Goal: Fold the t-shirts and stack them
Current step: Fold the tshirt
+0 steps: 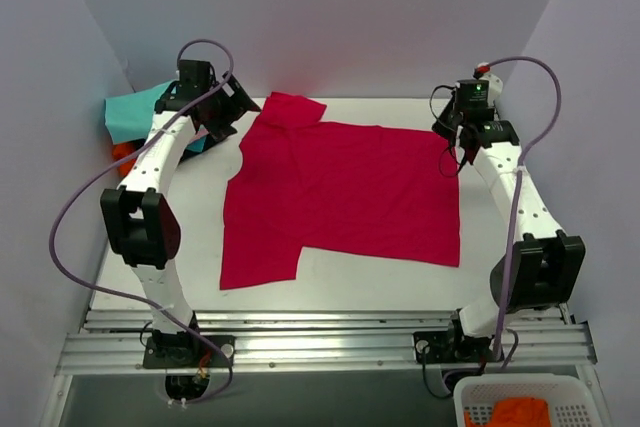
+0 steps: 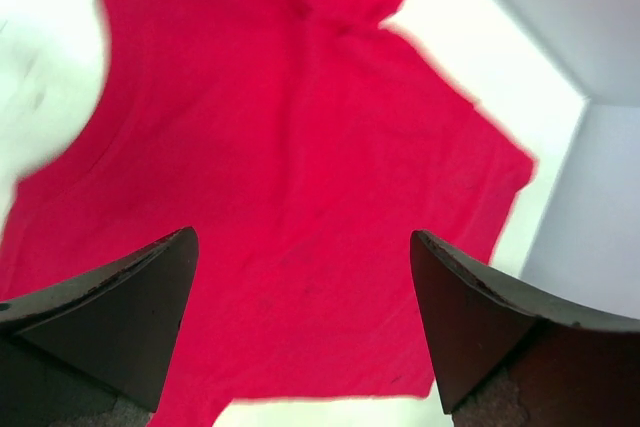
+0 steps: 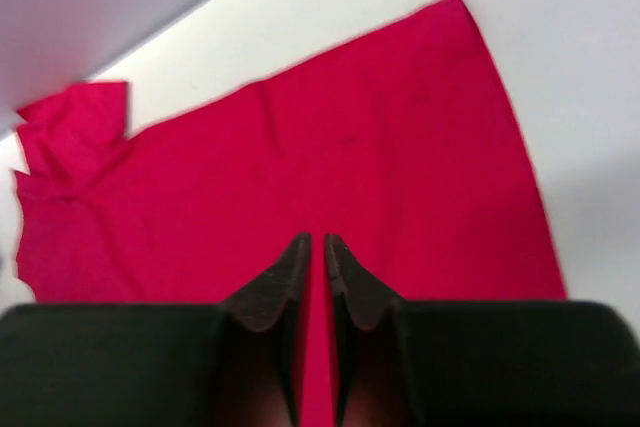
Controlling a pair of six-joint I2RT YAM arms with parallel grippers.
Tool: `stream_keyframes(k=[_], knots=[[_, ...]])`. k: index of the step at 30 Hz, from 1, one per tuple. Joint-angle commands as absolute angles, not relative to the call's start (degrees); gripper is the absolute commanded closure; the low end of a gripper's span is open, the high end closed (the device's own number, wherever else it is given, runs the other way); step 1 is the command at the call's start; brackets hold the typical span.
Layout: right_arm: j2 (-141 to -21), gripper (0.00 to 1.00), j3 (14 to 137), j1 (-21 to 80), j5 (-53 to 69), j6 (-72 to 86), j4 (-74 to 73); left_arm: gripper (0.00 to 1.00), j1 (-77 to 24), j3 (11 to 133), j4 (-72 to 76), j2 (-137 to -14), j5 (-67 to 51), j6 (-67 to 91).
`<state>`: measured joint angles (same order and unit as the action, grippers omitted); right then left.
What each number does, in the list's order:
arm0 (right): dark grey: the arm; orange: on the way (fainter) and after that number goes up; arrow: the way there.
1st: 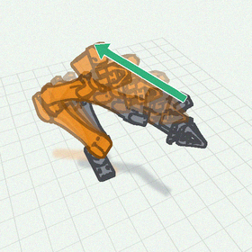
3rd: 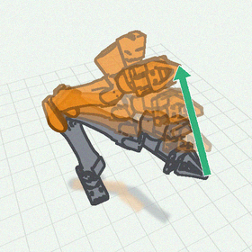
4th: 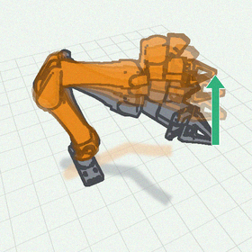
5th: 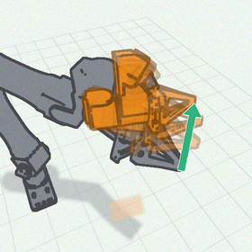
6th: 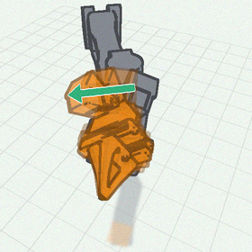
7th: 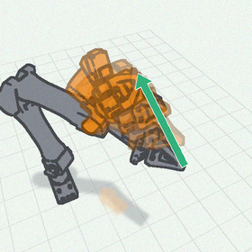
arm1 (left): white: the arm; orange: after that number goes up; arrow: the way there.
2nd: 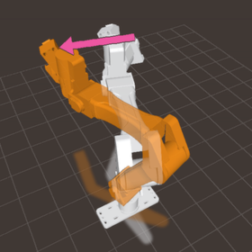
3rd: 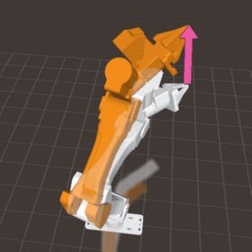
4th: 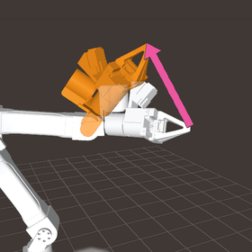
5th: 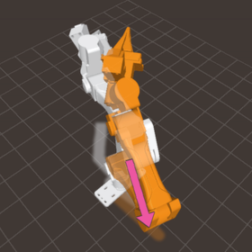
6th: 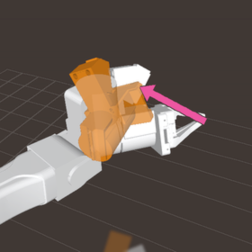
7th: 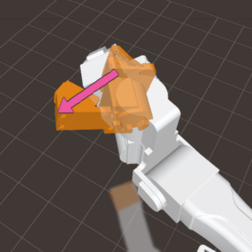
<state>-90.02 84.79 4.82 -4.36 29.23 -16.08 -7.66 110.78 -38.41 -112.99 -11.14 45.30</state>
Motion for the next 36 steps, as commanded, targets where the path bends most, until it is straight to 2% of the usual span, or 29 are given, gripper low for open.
stream_keyframes(k=[1, 5, 14, 25, 36], knots=[[-90.44, 1.00, 76.74, 4.22, -6.68, 31.90, -23.37, 0.04, -7.56, 98.90, -42.72, -107.77, -7.12, 43.94], [-91.31, 1.00, 70.77, 3.87, -5.63, 32.26, -21.89, 0.04, -8.43, 89.49, -41.83, -101.00, -7.65, 44.74], [-102.47, 1.00, 72.77, 3.60, -4.75, 31.55, -20.48, 0.03, -10.55, 80.95, -45.00, -92.12, -7.47, 44.65], [-116.97, 1.00, 77.86, 1.41, -6.50, 30.50, -19.95, 0.02, -10.46, 79.45, -50.27, -87.19, -7.03, 42.72], [-127.18, 1.00, 90.87, -1.49, -8.09, 27.69, -20.57, 0.02, -10.20, 79.89, -51.86, -88.94, -8.00, 40.61]])
